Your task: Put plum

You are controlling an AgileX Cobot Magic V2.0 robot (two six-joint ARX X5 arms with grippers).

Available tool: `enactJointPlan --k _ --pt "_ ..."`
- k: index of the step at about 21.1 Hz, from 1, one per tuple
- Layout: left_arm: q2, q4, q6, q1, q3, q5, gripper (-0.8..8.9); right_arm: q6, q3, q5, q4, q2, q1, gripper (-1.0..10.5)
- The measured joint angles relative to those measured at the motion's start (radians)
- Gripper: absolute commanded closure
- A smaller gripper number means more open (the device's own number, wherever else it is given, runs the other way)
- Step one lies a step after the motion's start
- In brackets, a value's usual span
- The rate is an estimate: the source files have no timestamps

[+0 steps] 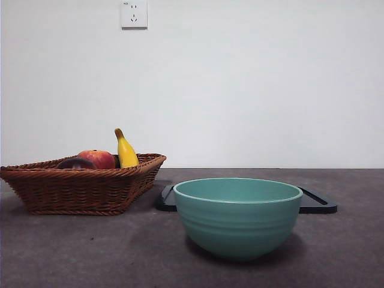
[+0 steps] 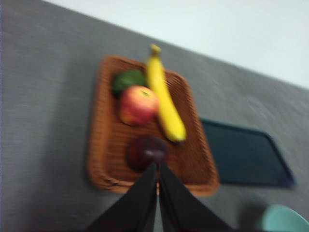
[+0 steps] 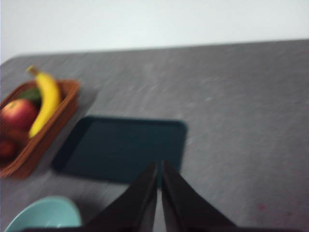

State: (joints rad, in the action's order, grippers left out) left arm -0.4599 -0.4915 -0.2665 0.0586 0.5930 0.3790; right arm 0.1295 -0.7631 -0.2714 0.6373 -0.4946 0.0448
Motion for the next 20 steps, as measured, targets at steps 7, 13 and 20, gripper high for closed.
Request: enactJointPlan --k 7,13,20 --pt "-0.135 -0.127 0.093 -0.019 0.159 0.148 8.04 -0.085 -0.168 -0.173 0.170 -0.189 0.000 9.4" --pt "-0.264 -0.346 0.217 -0.063 0.333 0.238 8.05 -0.164 -0.257 -0.296 0.296 -0.305 0.027 9.4" --pt "-0.299 -0.430 0.300 -0.095 0.360 0.332 8.05 -0.213 -0.257 -0.338 0.377 -0.310 0.122 9.4"
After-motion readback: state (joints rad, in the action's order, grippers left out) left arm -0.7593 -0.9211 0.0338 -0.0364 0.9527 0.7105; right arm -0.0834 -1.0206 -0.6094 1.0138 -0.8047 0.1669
